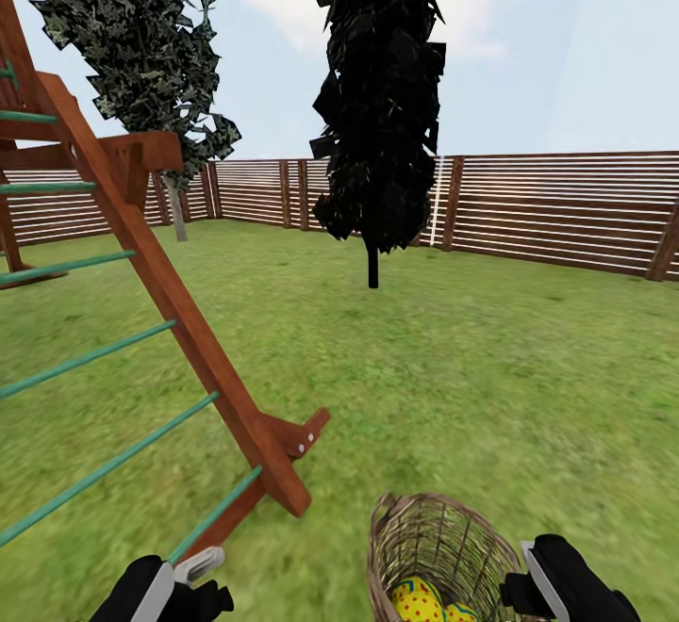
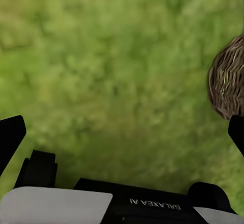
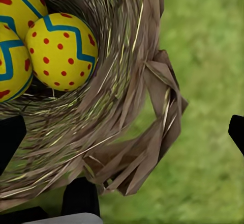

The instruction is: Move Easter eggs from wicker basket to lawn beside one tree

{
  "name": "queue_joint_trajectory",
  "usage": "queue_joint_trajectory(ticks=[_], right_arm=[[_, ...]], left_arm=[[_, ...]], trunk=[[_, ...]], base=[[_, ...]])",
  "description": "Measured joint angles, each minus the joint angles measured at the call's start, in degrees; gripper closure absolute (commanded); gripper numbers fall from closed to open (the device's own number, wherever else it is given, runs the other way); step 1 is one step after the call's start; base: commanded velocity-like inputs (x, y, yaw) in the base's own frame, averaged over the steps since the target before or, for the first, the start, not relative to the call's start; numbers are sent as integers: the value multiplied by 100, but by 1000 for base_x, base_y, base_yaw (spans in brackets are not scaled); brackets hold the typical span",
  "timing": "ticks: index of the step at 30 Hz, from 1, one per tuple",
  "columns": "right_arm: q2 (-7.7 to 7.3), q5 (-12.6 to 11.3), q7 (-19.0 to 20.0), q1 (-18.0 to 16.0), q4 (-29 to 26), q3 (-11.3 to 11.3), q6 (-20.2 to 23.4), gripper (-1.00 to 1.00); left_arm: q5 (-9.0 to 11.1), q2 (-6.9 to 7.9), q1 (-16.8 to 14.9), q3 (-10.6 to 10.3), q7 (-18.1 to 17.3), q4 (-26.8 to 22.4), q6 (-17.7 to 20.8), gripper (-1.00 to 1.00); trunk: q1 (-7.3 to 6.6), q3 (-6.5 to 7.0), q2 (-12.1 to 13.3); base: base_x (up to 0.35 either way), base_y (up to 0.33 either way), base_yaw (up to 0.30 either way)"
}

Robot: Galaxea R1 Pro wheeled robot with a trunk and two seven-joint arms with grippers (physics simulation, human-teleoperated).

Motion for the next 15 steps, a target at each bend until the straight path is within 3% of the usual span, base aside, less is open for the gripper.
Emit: queue_joint_trajectory(ticks=[8, 15], right_arm=[[-5, -3, 0, 0, -5, -1, 0, -100], [-7, -2, 0, 0, -5, -1, 0, -100]], left_arm=[[0, 0, 0, 3, 0, 0, 1, -100], [1, 0, 0, 4, -3, 0, 1, -100]], trunk=[[176, -144, -321], [176, -144, -322]], base=[[0, 0, 0], [0, 0, 0]])
